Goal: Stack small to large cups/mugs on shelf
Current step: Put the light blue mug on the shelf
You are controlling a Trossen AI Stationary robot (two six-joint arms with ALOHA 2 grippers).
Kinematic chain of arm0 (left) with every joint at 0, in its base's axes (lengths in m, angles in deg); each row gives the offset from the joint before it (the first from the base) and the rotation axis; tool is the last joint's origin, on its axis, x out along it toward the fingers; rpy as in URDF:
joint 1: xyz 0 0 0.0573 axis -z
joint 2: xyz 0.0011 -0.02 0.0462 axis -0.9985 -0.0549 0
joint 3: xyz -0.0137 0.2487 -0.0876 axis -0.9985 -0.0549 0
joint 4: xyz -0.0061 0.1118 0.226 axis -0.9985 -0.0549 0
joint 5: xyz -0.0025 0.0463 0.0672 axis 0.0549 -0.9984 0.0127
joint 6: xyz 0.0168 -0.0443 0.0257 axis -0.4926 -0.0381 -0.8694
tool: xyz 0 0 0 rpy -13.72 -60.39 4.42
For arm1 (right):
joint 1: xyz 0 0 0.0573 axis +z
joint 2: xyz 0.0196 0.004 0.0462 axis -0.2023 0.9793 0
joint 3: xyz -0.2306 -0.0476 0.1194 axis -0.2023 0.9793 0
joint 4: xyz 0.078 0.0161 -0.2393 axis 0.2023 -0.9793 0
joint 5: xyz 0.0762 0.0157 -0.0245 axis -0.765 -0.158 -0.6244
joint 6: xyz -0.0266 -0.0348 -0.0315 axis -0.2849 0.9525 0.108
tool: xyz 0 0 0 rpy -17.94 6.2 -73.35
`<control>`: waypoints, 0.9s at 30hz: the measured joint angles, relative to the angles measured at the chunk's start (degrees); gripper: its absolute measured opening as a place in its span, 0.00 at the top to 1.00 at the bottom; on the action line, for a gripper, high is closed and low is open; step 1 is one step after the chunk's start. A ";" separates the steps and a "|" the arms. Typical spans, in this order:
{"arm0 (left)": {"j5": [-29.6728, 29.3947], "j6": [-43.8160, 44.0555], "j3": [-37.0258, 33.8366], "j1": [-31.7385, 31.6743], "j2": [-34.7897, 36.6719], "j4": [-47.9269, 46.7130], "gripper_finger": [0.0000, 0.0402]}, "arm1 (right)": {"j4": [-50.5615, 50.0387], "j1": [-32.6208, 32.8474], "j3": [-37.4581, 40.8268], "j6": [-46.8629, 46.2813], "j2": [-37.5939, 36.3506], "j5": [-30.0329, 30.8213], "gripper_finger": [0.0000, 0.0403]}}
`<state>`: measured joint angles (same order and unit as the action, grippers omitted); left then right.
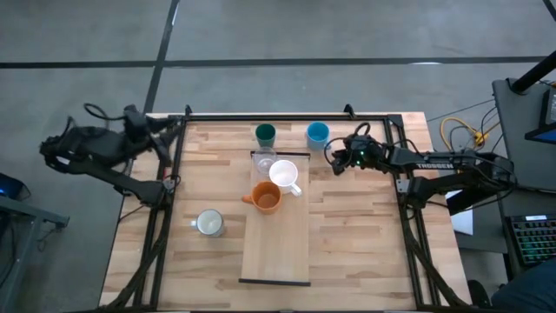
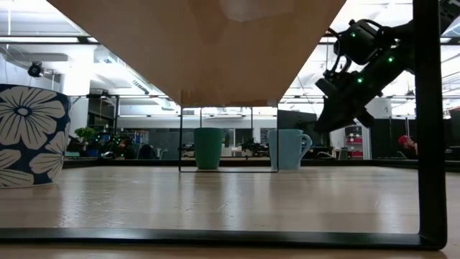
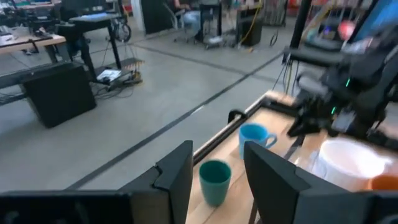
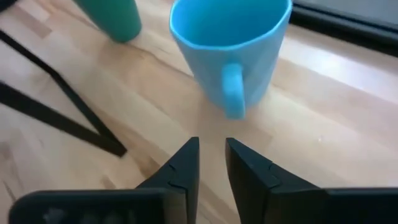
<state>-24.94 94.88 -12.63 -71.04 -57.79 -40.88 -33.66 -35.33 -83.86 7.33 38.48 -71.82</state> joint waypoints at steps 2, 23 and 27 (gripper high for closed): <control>-0.05 0.05 0.00 0.00 0.72 0.77 0.68 | 0.32 0.00 0.45 0.41 -0.02 -0.21 0.78; -0.21 -1.47 -0.04 -0.04 1.38 1.71 0.68 | 11.62 -1.38 3.47 14.04 0.99 -2.74 0.60; -0.16 -1.49 -0.05 -0.04 1.51 1.71 0.68 | 16.24 -3.28 5.86 11.82 5.70 -2.81 0.60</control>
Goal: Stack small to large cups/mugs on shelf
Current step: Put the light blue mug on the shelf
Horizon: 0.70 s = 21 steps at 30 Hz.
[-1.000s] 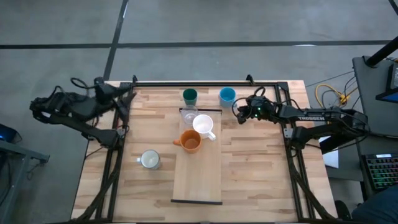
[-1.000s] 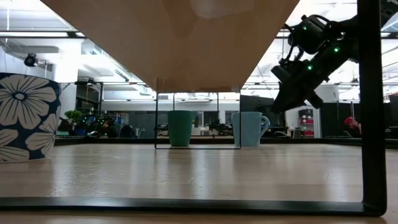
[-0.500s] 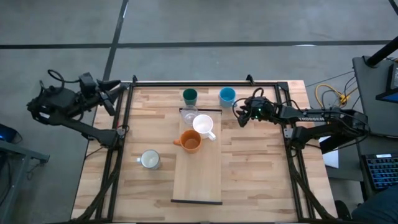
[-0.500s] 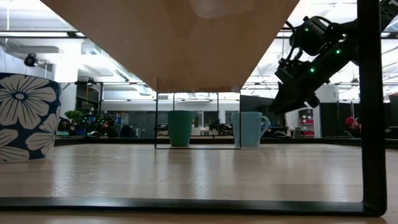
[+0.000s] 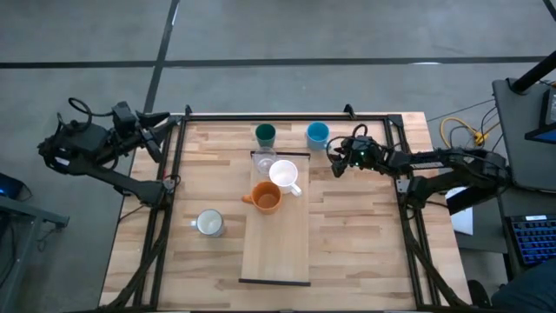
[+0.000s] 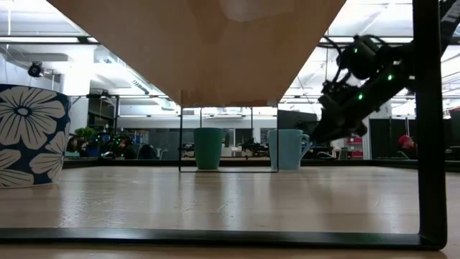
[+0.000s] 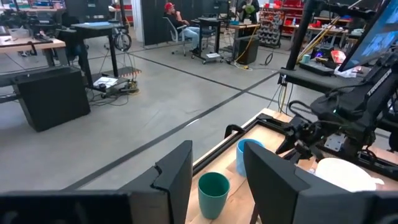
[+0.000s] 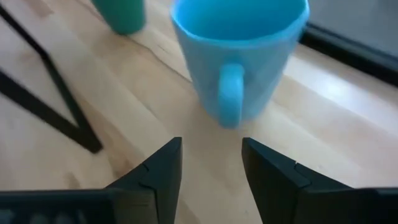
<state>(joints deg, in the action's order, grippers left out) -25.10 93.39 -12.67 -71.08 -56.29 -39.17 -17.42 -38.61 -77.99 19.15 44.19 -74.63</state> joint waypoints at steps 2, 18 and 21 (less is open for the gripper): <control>0.00 0.06 -0.02 0.00 0.21 -0.01 0.68 | 5.22 -0.28 0.68 -1.18 3.12 -0.15 0.60; 0.02 0.44 0.02 0.02 1.33 0.00 0.68 | 12.39 -0.89 -8.22 3.93 20.14 0.10 0.60; 0.09 0.44 0.02 0.02 1.44 0.00 0.68 | 12.43 -0.89 -9.73 3.96 21.57 0.11 0.63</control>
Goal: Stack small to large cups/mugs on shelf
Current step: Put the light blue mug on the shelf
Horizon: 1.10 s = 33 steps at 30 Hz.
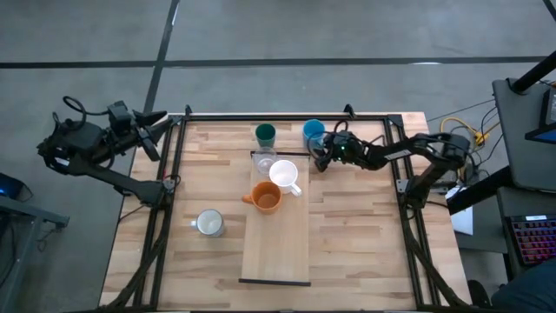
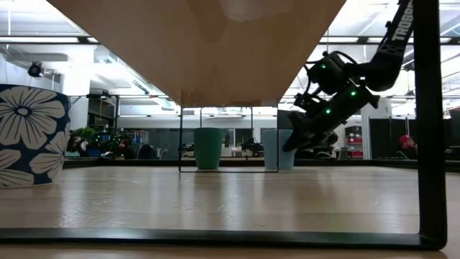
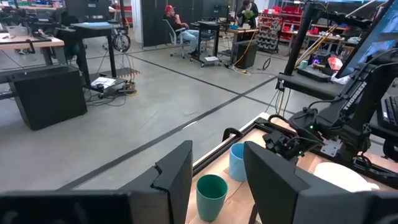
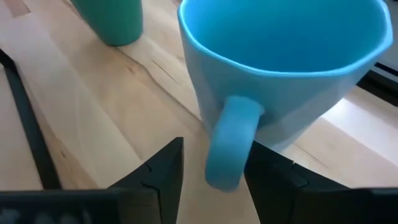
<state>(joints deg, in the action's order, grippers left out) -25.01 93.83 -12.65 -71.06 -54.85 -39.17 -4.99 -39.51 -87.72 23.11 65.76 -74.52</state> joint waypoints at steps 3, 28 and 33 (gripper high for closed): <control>0.00 0.00 0.02 0.02 0.10 -0.01 0.68 | -0.16 0.00 -0.87 0.04 0.25 0.24 0.66; 2.08 0.07 0.00 -0.02 -0.24 -0.04 0.68 | -7.81 -0.29 -0.80 -1.11 -5.92 6.39 0.90; 2.12 0.04 -0.05 -0.02 -0.32 -0.56 0.68 | -12.39 -0.31 -1.35 0.20 -13.66 11.44 0.90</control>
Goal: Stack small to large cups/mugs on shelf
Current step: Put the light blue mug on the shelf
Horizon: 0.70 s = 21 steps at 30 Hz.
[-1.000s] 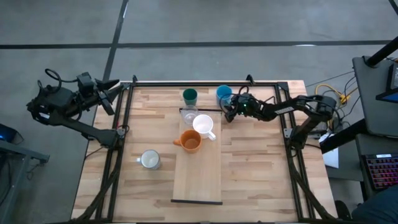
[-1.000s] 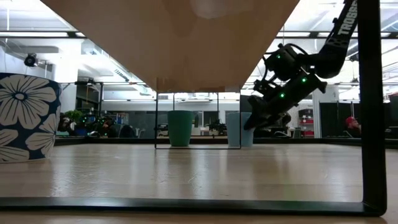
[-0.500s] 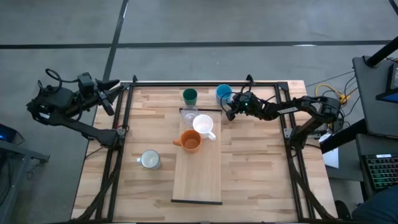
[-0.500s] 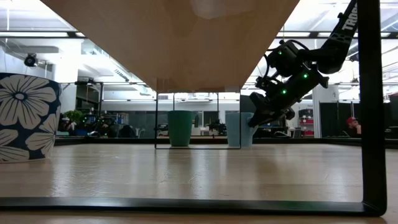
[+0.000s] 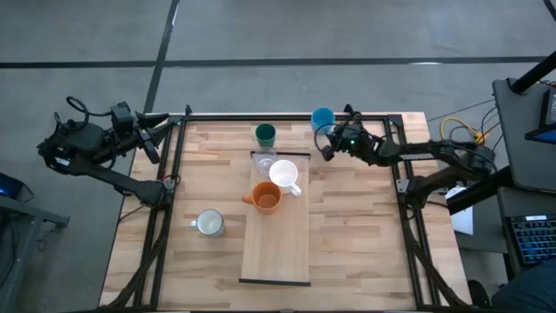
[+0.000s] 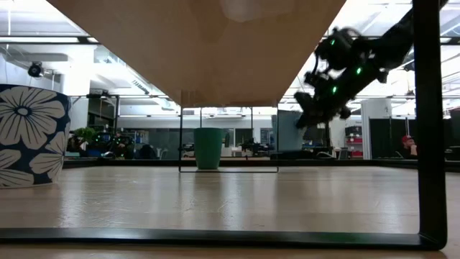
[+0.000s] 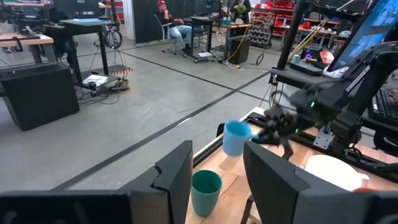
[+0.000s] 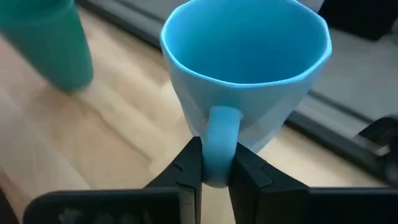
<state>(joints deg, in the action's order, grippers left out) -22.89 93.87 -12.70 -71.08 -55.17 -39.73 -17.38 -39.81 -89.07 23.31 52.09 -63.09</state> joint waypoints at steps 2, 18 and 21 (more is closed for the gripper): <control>-0.02 0.00 -0.01 0.00 -0.01 0.01 0.68 | -2.00 0.00 -0.03 0.71 -4.08 1.13 0.90; 0.03 -0.44 -0.01 0.00 0.19 -1.38 0.68 | -25.11 6.01 -6.52 3.43 -36.27 0.06 0.90; 0.04 -0.42 -0.01 0.00 0.19 -1.63 0.68 | -34.01 8.83 -10.16 3.81 -37.97 -1.66 0.90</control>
<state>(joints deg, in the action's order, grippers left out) -22.85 93.45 -12.72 -71.08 -54.98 -41.36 -51.39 -30.99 -99.23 27.12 14.12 -64.75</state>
